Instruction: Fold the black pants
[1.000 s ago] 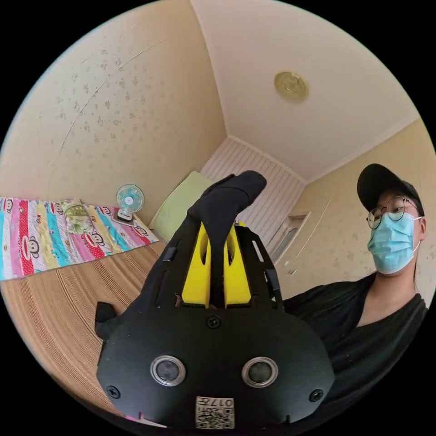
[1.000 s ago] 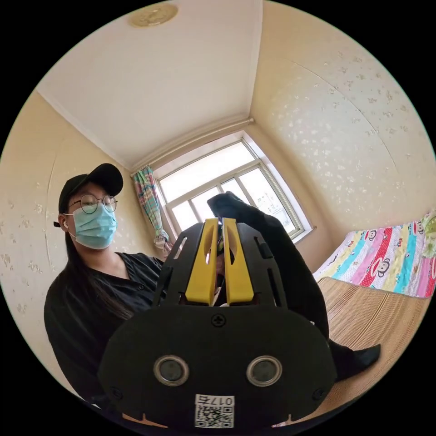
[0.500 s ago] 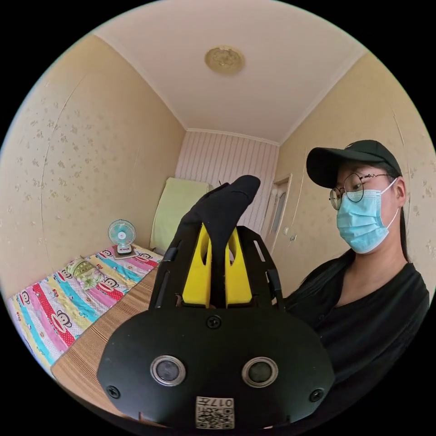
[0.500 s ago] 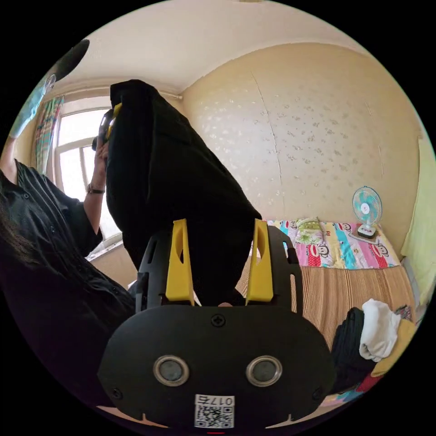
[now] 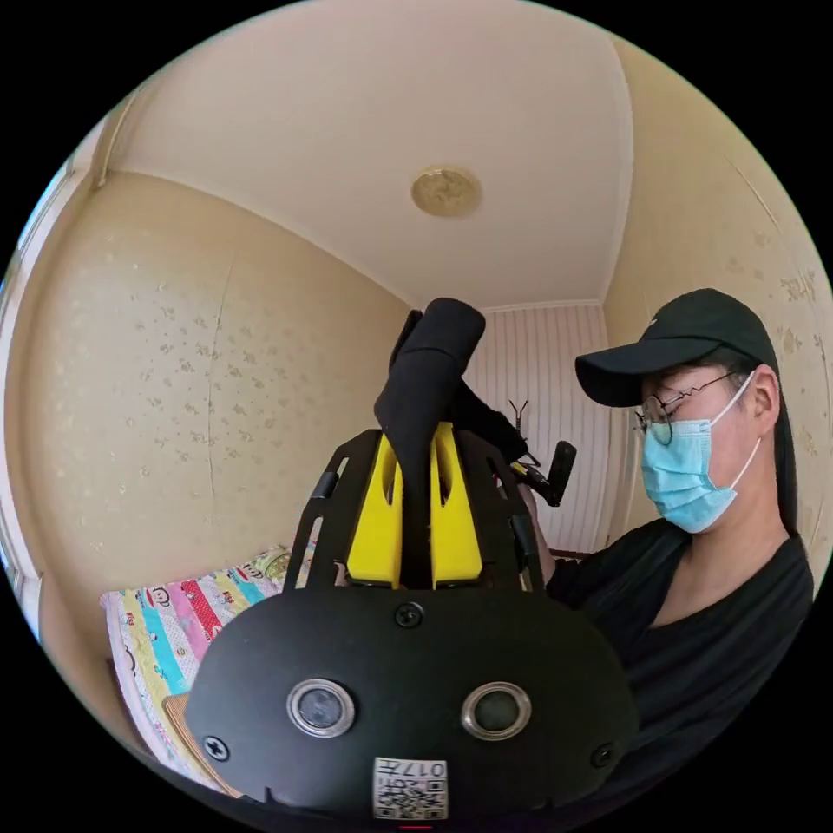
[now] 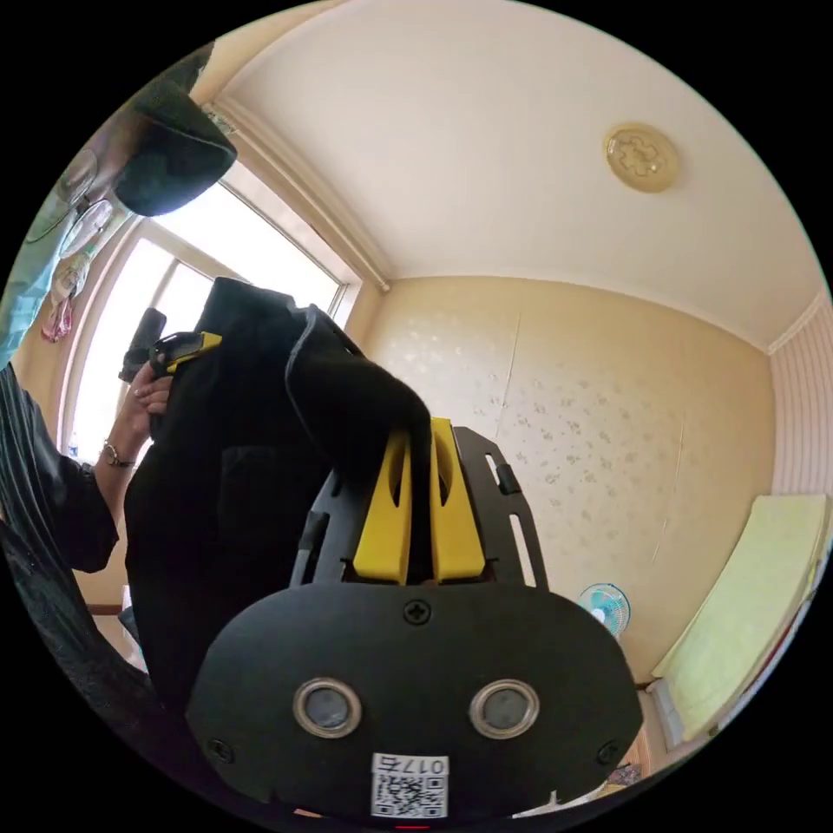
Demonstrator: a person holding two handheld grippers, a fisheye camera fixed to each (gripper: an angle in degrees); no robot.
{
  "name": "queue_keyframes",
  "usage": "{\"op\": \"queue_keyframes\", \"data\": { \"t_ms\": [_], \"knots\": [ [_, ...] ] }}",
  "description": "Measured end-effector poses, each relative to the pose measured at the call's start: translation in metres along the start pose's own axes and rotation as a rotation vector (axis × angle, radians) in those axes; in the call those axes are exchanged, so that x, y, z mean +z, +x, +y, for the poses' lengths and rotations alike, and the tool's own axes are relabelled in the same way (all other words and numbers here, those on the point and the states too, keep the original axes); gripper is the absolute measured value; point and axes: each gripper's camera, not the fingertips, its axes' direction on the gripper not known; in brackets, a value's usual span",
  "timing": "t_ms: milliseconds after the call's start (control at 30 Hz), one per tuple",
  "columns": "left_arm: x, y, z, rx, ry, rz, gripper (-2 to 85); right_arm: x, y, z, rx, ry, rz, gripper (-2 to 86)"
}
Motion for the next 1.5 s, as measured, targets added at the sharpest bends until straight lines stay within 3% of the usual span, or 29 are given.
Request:
{"op": "queue_keyframes", "data": {
  "t_ms": [67,233,367,467,600,733,800,967,1033,1300,1433,1500],
  "knots": [
    [0.034,-0.051,-0.015,-0.060,-0.054,-0.111,5.0,0.073,0.031,0.008,0.035,-0.128,0.012,3.9],
    [0.232,-0.328,-0.025,-0.426,-0.345,-0.339,7.5,0.373,0.164,0.106,0.122,-0.592,0.115,5.2],
    [0.252,-0.465,0.035,-0.723,-0.337,-0.434,7.4,0.433,0.226,0.231,0.228,-0.788,0.204,5.2],
    [0.243,-0.514,0.118,-0.739,-0.463,-0.492,7.5,0.416,0.237,0.362,0.247,-0.859,0.070,4.7],
    [0.219,-0.536,0.302,-0.913,-0.798,-0.508,7.9,0.363,0.238,0.572,0.259,-1.183,0.015,4.6],
    [0.204,-0.492,0.443,-1.048,-1.103,-0.384,7.8,0.260,0.272,0.726,0.381,-1.428,-0.003,5.6],
    [0.211,-0.465,0.466,-1.039,-1.165,-0.295,7.8,0.213,0.299,0.763,0.447,-1.477,0.015,6.4],
    [0.261,-0.397,0.469,-0.940,-1.193,0.000,8.7,0.104,0.375,0.834,0.652,-1.532,0.019,9.6],
    [0.282,-0.377,0.475,-0.972,-1.202,0.088,9.2,0.067,0.397,0.872,0.756,-1.574,-0.067,10.7],
    [0.295,-0.382,0.460,-0.993,-1.203,0.156,8.7,-0.020,0.417,0.851,0.561,-1.570,-0.157,4.7],
    [0.282,-0.398,0.410,-0.914,-1.223,0.100,8.4,-0.139,0.430,0.833,0.542,-1.630,0.131,2.8],
    [0.282,-0.403,0.389,-0.881,-1.238,0.115,9.3,-0.170,0.443,0.817,0.611,-1.587,0.147,2.5]
  ]
}}
